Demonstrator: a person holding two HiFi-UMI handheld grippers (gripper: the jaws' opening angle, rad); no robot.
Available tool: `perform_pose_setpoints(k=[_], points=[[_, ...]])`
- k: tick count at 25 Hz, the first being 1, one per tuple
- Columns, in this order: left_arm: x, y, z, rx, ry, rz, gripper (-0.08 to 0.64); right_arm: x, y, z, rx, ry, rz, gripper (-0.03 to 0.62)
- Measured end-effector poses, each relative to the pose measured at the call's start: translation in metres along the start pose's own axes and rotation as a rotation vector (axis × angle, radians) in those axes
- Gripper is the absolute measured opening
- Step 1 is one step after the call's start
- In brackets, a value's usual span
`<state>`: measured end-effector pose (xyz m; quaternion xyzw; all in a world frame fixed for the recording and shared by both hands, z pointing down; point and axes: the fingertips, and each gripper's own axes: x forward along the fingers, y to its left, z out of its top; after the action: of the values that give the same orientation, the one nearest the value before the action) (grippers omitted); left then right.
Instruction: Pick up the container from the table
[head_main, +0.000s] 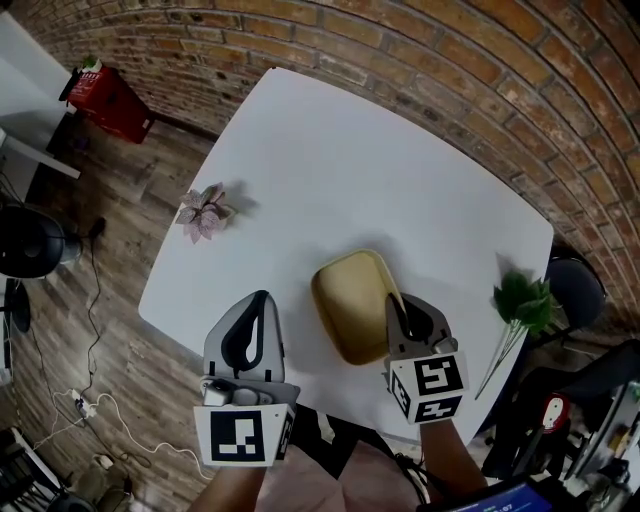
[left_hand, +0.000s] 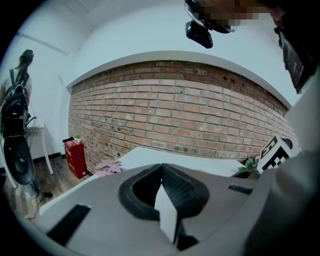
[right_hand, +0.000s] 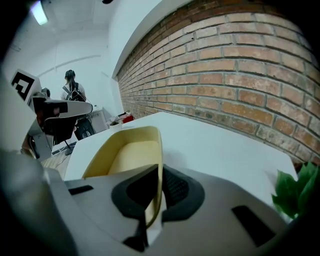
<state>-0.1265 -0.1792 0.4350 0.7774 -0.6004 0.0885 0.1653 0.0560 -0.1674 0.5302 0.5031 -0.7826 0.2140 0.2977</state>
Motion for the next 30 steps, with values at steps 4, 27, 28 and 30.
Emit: perform_pose_setpoints(k=[4,27,28,30], points=[[-0.006,-0.004,0.008,0.006,-0.024,-0.004,0.009,-0.009,0.002,0.008,-0.003,-0.027,-0.003,0.006],[-0.058,-0.034,0.085,0.137,-0.18,-0.008,0.009,-0.089,-0.01,0.082,-0.014,-0.251,-0.051,0.005],[-0.06,-0.036,0.089,0.142,-0.189,-0.008,0.009,-0.094,-0.011,0.085,-0.013,-0.262,-0.055,0.005],[-0.065,-0.039,0.095,0.153,-0.206,-0.006,0.009,-0.103,-0.013,0.092,-0.013,-0.287,-0.062,0.005]])
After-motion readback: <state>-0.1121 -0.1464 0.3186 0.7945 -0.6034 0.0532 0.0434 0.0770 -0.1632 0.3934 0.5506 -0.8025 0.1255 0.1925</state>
